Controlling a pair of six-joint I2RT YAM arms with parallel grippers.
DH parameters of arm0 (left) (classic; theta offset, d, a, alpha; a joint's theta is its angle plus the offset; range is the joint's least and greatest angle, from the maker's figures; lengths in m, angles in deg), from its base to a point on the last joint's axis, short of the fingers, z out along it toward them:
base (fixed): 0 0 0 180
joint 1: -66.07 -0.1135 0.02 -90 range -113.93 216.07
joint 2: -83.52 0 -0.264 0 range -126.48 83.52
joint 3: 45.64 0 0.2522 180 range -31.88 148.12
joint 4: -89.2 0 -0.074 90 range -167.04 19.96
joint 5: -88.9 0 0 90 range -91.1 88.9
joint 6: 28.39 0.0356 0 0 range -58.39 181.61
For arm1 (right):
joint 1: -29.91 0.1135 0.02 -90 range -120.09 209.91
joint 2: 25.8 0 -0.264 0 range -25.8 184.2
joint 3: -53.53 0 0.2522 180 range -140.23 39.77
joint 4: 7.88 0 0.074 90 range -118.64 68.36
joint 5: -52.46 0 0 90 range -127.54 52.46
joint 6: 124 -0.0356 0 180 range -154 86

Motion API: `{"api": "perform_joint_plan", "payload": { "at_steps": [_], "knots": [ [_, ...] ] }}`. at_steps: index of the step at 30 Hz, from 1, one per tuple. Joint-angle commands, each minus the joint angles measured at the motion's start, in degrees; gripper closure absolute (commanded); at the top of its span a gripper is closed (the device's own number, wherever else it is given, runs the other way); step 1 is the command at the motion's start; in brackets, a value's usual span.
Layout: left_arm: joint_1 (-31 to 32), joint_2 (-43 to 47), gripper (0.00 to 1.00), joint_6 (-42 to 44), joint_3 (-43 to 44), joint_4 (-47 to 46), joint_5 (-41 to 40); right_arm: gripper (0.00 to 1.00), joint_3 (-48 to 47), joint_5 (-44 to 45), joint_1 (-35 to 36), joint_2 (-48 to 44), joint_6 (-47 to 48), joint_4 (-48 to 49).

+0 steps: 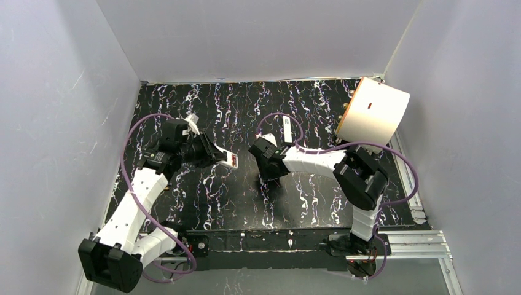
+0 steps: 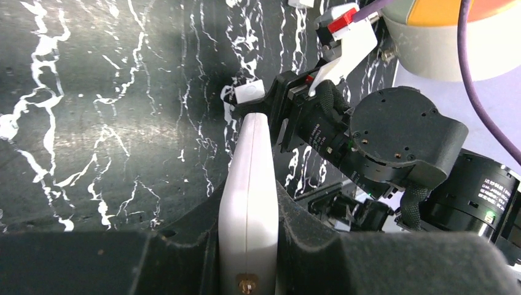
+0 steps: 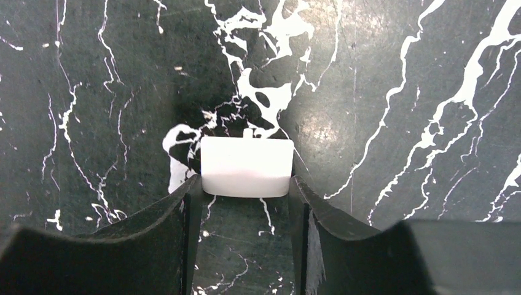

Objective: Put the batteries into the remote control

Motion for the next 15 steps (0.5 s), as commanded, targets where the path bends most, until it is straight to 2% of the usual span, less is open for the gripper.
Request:
{"api": "perform_joint_plan", "payload": {
  "at_steps": [1,5,15],
  "knots": [
    [-0.2,-3.1,1.00,4.1,0.0,-2.5,10.0,0.60,1.8,-1.0,-0.6,-6.6,3.1,-0.1],
    [-0.2,-7.1,1.00,6.9,1.0,-3.0,14.4,0.60,4.4,-5.0,-1.3,-13.5,7.7,1.1],
    [0.8,-20.8,1.00,7.9,5.2,-7.0,25.3,0.60,10.1,-14.0,-1.8,-29.4,16.2,4.2]
  ]
}}
